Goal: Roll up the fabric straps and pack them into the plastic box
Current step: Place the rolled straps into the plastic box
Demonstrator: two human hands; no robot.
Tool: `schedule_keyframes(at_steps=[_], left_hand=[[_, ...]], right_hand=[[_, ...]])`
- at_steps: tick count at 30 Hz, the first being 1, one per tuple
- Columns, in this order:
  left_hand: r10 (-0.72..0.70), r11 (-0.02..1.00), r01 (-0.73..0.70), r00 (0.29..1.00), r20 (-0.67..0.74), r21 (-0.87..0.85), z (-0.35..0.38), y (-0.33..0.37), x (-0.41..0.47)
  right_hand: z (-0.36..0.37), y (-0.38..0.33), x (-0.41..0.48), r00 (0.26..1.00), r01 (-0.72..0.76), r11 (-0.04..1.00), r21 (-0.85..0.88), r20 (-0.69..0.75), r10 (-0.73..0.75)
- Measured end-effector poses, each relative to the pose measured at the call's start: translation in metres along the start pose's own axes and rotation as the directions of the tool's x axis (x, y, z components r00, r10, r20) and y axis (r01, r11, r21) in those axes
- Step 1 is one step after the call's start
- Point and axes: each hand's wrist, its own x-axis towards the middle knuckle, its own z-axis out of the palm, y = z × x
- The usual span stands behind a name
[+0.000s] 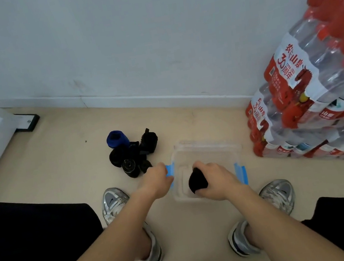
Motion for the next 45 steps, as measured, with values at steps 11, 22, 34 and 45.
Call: schedule_keyframes(at_steps=[11,22,34,45], left_hand=[[-0.124,0.862,0.181,0.981,0.149,-0.473,0.032,-0.026,0.018],[-0.079,0.875,0.169,0.975,0.210,-0.454,0.029,-0.034,0.026],[-0.239,0.925,0.103,0.906,-0.349,-0.366,-0.023,-0.046,0.045],[-0.285,0.948,0.174,0.835,-0.471,-0.265,-0.092,-0.088,0.133]], right_hand=[[0.033,-0.013,0.044,0.978,-0.105,0.957,0.269,0.201,0.051],[0.038,-0.018,0.059,0.956,-0.145,0.987,-0.075,0.248,0.159],[-0.027,-0.087,0.066,0.963,-0.087,0.949,-0.305,0.220,0.158],[-0.025,-0.106,0.109,0.965,0.229,0.963,0.146,-0.162,-0.205]])
